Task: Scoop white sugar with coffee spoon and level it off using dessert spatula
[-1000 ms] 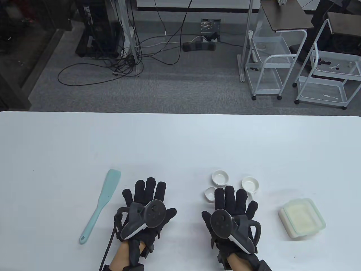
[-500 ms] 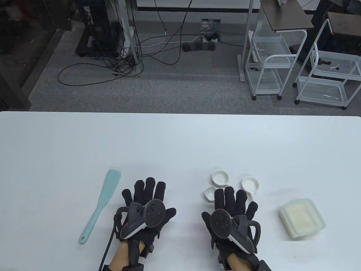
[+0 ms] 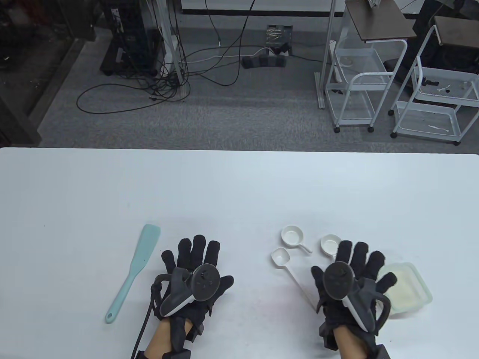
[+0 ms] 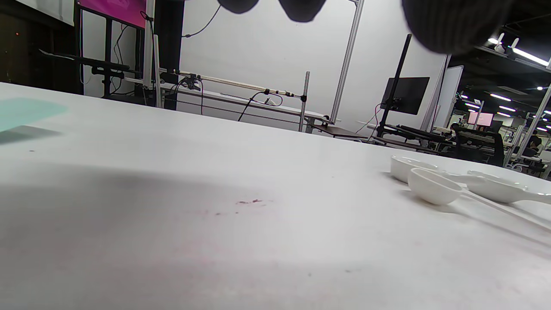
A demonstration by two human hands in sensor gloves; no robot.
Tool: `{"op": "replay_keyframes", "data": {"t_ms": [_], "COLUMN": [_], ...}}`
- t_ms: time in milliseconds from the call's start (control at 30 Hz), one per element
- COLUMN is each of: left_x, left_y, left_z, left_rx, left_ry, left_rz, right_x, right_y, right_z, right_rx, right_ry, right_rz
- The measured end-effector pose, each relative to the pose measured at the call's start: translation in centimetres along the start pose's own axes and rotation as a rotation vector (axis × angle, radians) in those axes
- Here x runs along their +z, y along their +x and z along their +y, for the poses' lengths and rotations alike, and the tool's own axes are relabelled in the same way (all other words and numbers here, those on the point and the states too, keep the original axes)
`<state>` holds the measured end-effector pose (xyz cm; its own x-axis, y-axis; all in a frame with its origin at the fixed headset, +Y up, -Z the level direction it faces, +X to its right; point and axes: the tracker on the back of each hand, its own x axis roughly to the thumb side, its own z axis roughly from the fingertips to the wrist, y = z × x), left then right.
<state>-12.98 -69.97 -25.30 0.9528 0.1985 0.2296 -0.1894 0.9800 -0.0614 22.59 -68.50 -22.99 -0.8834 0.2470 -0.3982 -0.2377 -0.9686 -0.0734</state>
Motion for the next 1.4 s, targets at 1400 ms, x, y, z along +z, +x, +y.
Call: {"op": "replay_keyframes", "data": {"t_ms": [1400], "left_x": [-0.3], "left_y": [-0.5], "left_z": [0.3], "left_rx": [0.021], "left_ry": [-0.027], "left_rz": [0.013], "right_x": [-3.4], "right_y": [-7.2], "right_z": [-1.8], "right_rx": [-0.055], "right_ry": [-0.064], "right_rz": [0.107]}}
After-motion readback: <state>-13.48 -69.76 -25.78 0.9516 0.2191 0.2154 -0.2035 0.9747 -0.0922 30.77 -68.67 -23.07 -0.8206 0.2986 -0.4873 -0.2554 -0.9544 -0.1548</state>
